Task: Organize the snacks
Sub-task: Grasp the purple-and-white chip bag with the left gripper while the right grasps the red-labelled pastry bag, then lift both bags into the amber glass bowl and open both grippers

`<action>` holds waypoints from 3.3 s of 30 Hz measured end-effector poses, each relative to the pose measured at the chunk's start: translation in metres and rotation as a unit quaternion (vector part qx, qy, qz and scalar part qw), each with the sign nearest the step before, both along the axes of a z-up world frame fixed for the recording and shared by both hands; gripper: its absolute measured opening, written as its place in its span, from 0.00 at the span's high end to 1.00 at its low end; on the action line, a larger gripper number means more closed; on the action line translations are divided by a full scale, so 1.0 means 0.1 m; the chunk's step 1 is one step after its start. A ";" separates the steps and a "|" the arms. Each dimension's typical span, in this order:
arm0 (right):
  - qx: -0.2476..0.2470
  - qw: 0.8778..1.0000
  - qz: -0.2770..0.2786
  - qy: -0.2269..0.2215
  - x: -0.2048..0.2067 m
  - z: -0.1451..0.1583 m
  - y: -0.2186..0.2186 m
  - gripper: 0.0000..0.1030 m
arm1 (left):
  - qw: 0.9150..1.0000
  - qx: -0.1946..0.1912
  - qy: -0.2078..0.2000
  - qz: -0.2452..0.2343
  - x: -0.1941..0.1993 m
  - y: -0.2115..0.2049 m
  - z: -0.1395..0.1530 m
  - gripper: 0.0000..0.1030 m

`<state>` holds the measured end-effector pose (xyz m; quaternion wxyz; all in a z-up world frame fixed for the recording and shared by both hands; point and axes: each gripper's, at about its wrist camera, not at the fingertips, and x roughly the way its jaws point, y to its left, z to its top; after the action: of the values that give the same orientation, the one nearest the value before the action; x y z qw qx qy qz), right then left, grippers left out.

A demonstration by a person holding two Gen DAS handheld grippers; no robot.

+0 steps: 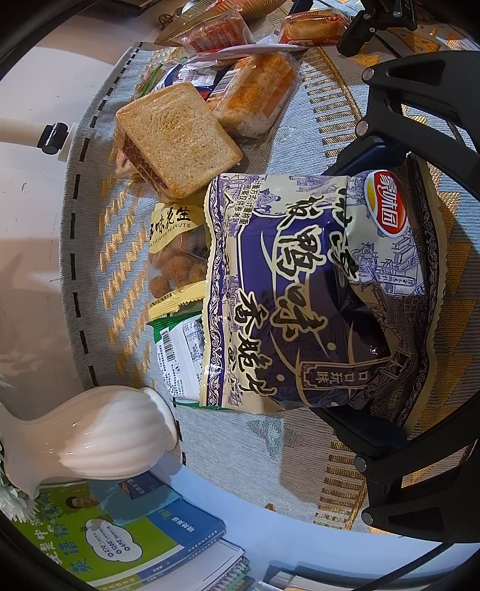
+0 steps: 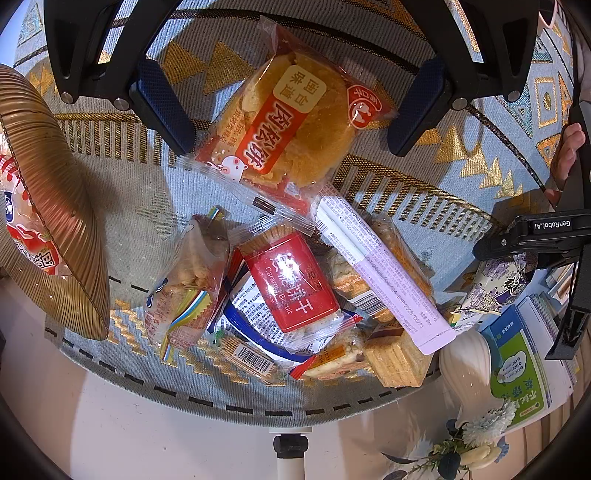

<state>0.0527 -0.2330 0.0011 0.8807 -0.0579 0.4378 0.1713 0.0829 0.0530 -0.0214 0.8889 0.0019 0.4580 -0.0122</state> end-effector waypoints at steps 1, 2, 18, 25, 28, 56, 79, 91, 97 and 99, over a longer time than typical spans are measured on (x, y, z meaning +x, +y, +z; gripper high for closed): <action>0.000 1.000 0.000 0.000 0.00 0.00 0.00 0.00 | 1.000 0.000 0.000 0.000 0.00 0.00 0.01 0.00; 0.000 1.000 0.000 0.000 0.00 0.00 0.00 0.00 | 1.000 0.000 0.000 0.000 0.00 0.00 0.00 0.00; 0.000 1.000 -0.001 -0.001 0.00 0.01 0.00 0.00 | 1.000 0.000 0.000 0.000 0.00 0.00 0.00 0.00; 0.004 1.000 -0.002 -0.001 -0.04 0.01 -0.03 0.00 | 1.000 0.000 0.000 0.000 0.00 0.00 0.01 0.00; 0.027 1.000 0.003 -0.005 -0.11 0.04 -0.10 0.03 | 1.000 0.000 0.000 0.001 0.00 0.00 0.01 0.00; 0.185 0.980 0.050 -0.045 -0.32 0.21 -0.36 0.49 | 0.999 -0.005 -0.044 -0.004 -0.21 -0.08 0.17 0.22; 0.234 0.966 0.019 -0.112 -0.04 1.21 -1.30 0.49 | 0.993 0.011 -0.120 0.003 -0.16 -1.03 1.43 0.22; 0.236 0.963 -0.109 -0.073 0.46 1.25 -2.46 0.49 | 0.989 0.001 -0.086 -0.122 0.51 -2.65 1.67 0.22; 0.243 0.958 -0.142 -0.050 0.59 1.08 -2.82 0.49 | 0.982 -0.018 -0.043 -0.182 0.77 -3.33 1.46 0.22; 0.241 0.957 -0.152 -0.046 0.63 1.02 -2.89 0.48 | 0.978 -0.024 -0.033 -0.203 0.84 -3.53 1.39 0.21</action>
<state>0.1156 -0.5223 0.1034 0.9033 0.2156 0.3463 0.1331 0.1673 -0.2999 0.1178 0.8824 0.0743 0.4176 -0.2034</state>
